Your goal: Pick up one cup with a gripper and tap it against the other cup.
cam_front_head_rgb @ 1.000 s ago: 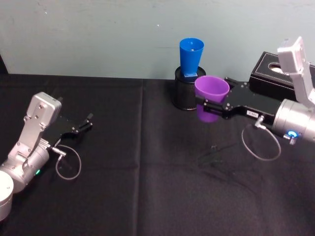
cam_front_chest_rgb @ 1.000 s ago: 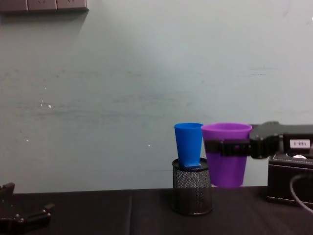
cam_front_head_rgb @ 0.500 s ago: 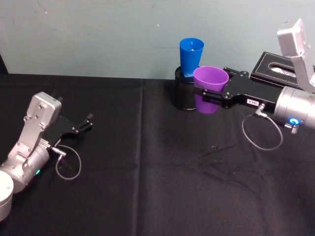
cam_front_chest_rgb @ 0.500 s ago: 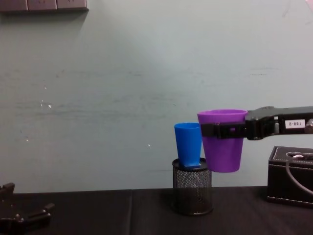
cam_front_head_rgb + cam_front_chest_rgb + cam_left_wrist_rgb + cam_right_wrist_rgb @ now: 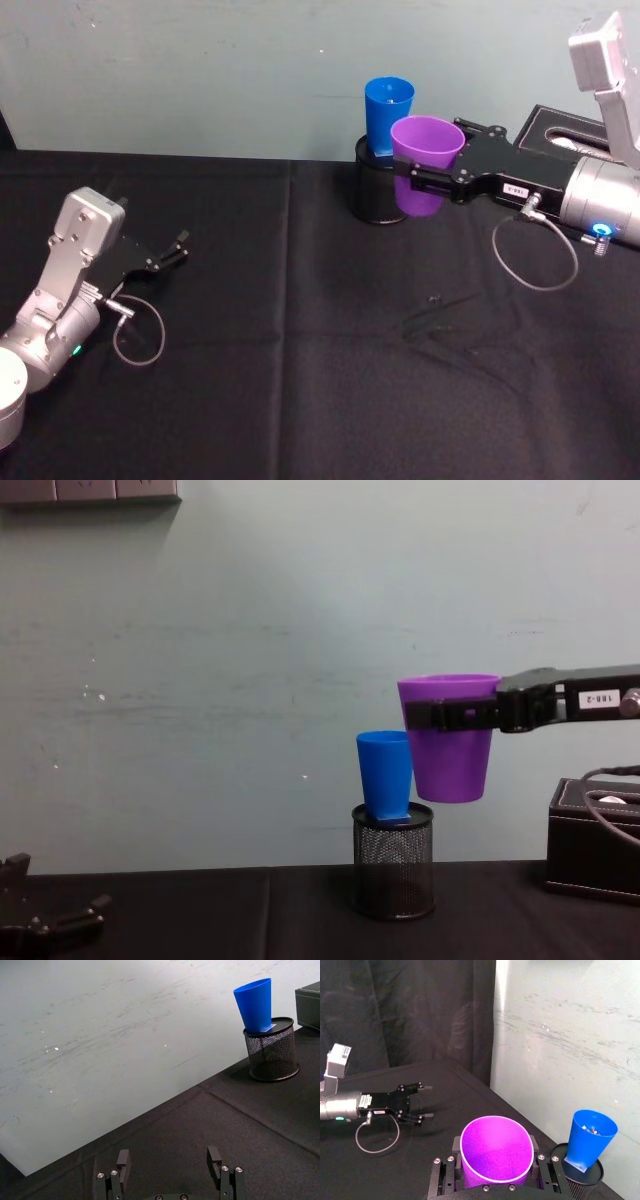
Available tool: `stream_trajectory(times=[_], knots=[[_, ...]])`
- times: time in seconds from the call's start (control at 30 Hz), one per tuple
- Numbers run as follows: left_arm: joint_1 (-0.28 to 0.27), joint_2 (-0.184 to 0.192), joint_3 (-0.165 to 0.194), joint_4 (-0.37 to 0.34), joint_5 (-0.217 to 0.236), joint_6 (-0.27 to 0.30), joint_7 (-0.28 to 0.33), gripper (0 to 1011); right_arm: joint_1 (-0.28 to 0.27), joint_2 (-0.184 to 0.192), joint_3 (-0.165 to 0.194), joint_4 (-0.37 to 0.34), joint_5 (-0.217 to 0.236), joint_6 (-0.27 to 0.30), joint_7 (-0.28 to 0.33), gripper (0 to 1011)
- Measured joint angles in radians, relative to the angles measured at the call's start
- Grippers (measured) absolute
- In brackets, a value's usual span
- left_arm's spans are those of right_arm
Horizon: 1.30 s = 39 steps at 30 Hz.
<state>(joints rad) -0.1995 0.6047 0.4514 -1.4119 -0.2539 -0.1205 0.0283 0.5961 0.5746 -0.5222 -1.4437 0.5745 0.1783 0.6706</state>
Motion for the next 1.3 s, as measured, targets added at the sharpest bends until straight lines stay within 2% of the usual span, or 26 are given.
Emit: stream_trajectory(times=[1.3], knots=[[0.0,0.0,0.0,0.0,0.0,0.0,0.0,1005,0.002,0.0,-0.002,-0.001,0.001,0.0,-0.001,735]])
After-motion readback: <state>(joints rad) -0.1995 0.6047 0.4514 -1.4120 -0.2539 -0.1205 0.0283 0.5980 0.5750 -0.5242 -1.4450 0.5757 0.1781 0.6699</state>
